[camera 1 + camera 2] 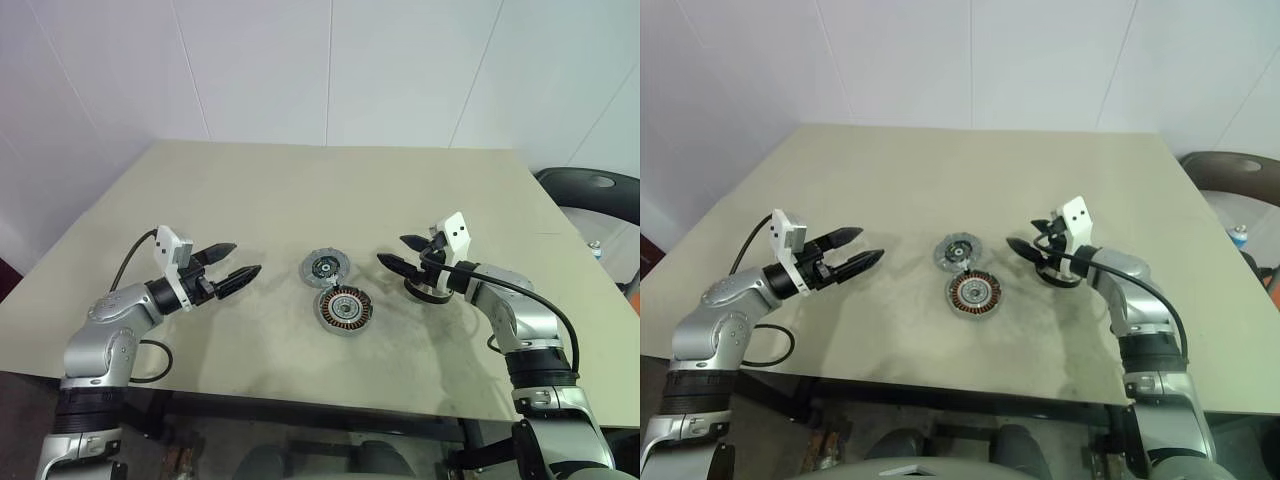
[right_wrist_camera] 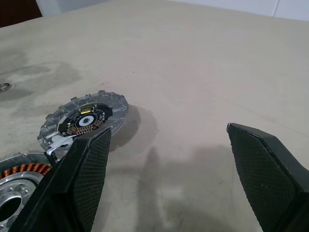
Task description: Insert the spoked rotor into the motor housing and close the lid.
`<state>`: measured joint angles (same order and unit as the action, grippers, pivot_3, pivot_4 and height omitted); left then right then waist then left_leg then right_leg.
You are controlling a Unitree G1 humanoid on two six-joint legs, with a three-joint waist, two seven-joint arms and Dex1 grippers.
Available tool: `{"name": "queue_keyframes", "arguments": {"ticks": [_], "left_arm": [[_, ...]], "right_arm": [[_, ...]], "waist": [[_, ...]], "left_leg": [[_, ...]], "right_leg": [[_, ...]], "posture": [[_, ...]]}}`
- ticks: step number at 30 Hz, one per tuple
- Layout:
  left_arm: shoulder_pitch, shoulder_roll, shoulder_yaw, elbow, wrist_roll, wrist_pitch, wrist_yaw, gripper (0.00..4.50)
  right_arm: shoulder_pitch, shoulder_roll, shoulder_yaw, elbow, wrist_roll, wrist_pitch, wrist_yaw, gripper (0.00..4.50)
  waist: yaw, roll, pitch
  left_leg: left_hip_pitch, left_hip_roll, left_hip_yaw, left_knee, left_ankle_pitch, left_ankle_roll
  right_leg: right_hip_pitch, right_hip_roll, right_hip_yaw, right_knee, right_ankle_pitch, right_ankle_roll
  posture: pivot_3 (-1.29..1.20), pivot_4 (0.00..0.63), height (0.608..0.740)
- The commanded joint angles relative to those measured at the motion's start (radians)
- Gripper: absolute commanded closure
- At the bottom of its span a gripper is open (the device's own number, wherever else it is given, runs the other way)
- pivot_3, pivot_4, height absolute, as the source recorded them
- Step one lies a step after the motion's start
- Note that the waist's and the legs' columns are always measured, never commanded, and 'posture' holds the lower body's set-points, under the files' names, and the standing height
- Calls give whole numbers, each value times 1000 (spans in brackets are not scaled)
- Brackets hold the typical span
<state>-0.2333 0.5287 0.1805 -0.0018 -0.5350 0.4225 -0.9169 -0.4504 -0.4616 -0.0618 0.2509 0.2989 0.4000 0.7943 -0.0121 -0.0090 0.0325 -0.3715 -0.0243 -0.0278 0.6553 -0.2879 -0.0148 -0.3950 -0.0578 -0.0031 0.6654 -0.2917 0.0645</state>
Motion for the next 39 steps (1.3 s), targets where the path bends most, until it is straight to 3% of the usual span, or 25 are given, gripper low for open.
{"name": "queue_keyframes", "arguments": {"ticks": [1, 16, 25, 34, 39], "left_arm": [[-21, 2, 10, -8, -7, -18, 0, 23], [-19, -4, 11, -16, -10, -9, 16, 23], [58, 14, 26, -85, -27, 6, 11, 23], [182, 3, 56, -166, -55, 4, 60, 23], [172, 4, 54, -168, -64, 7, 74, 23]], "right_arm": [[-26, -3, -14, -10, 11, -16, 2, 476], [-36, 4, -2, 5, 4, -23, 5, 476], [-10, -52, 78, -68, 32, 48, 185, 476], [-14, -100, 168, -87, -27, -22, 292, 476], [-115, -131, 171, -76, 4, -4, 388, 476]], "waist": [[0, 0, 0], [0, 0, 0], [0, 0, 0], [3, 0, 0], [0, 0, 0]], "left_leg": [[0, 0, 0, 0, 0, 0], [0, 0, 0, 0, 0, 0], [0, 0, 0, 0, 0, 0], [0, 0, 0, 0, 0, 1], [0, 0, 0, 1, 0, 1]], "right_leg": [[0, 0, 0, 0, 0, 0], [0, 0, 0, 0, 0, 0], [0, 0, 0, 0, 0, 0], [0, 0, 0, -1, 0, 0], [0, 0, 0, -1, 0, 0]], "posture": [[0, 0, 740], [0, 0, 740], [0, 0, 740], [0, 0, 740], [0, 0, 740]]}}
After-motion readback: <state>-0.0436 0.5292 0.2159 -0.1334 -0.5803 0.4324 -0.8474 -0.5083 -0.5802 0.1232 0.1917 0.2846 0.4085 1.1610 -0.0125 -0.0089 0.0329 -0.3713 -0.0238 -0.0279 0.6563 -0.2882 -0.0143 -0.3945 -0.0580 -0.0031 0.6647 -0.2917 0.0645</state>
